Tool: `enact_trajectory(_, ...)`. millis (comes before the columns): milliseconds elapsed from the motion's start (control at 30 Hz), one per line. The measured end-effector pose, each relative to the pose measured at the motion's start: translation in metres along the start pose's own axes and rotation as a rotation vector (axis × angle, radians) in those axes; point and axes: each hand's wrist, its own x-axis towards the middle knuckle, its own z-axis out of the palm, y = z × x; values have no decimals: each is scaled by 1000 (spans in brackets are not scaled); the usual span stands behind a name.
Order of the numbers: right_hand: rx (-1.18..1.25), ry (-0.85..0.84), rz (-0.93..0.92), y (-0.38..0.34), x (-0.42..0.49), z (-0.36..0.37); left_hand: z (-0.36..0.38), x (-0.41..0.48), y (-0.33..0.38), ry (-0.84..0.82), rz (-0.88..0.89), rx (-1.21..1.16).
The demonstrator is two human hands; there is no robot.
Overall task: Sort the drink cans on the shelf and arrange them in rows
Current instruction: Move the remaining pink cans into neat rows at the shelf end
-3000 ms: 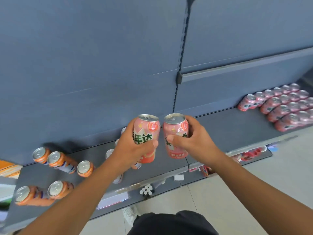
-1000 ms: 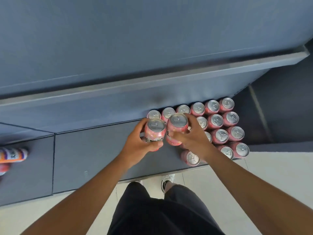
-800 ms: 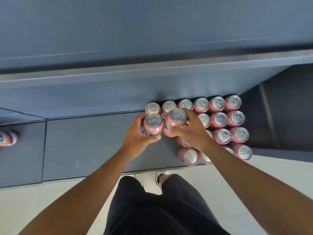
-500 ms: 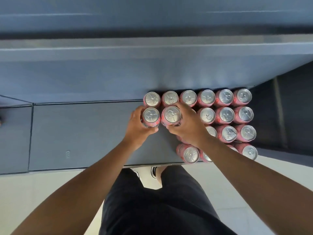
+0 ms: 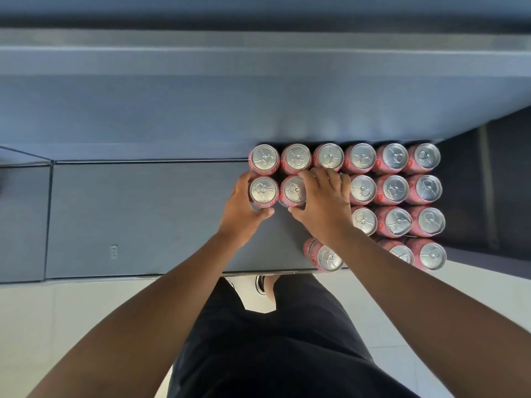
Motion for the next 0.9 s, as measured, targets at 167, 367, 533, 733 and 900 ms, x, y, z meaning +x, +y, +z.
enact_trajectory(167, 60, -35, -33, -7, -6, -20, -19, -15, 12, -59, 62, 115)
enact_trajectory(367, 138, 38, -276, -23, -22, -57, -56, -53, 26, -103, 236, 444)
enact_trajectory(533, 125, 30, -412, -44, -32, -81, -88, -90, 32, 41, 404, 701)
enact_trajectory(733, 102, -30, -526, -85, -41, -96, -131, -126, 20, 152, 410, 825)
enact_trajectory(900, 88, -133, -580, -142, -54, -101, -176, -166, -3, 222, 338, 827)
